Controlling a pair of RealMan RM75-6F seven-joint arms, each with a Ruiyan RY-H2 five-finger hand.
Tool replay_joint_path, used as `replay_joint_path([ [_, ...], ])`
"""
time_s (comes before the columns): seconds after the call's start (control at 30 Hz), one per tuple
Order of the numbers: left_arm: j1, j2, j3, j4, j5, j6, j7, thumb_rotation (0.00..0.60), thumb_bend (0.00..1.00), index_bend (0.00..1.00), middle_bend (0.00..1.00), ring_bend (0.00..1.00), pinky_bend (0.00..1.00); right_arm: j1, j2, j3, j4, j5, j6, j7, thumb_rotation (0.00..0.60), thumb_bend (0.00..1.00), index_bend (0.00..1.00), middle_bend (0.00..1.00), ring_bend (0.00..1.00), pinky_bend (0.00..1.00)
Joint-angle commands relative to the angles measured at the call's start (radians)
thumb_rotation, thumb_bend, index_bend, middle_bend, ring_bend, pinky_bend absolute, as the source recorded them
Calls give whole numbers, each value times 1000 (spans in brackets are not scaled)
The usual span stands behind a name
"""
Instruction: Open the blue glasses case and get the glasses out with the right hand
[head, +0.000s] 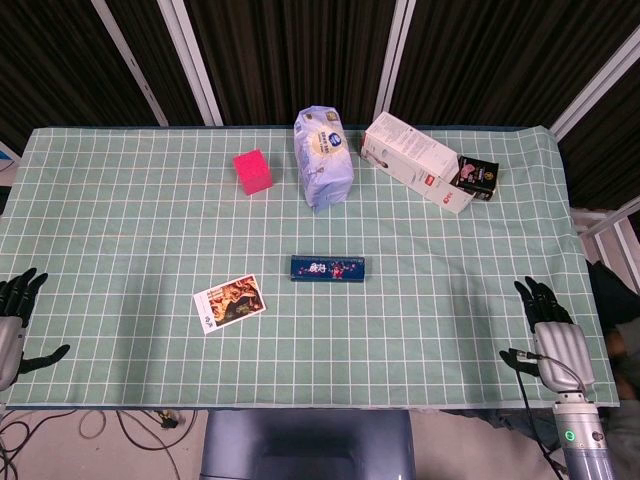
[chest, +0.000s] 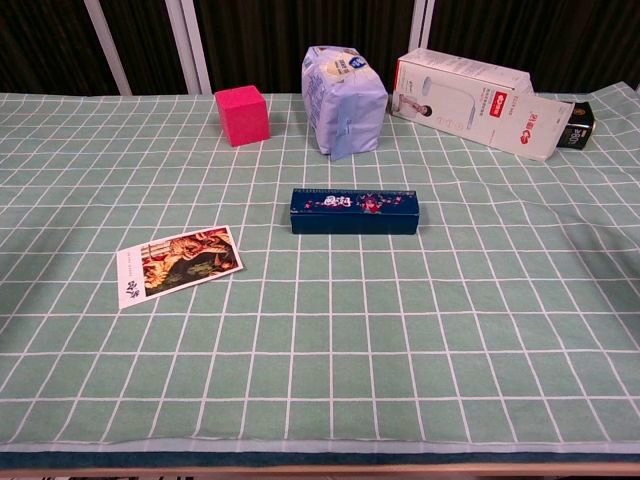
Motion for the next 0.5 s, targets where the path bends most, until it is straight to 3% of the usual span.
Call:
replay_joint_path([
  [0.03,0,0,0,0,-1,-1,0,600,0,0,0,0,0,0,0,0,1,0,-1,0,600,127,0,0,0,242],
  [0.5,-2,1,-1,2,-3,-6,-7,600,0,0,0,0,0,7,6,-5,-23,8,-23,-27,600,108,0,0,0,243],
])
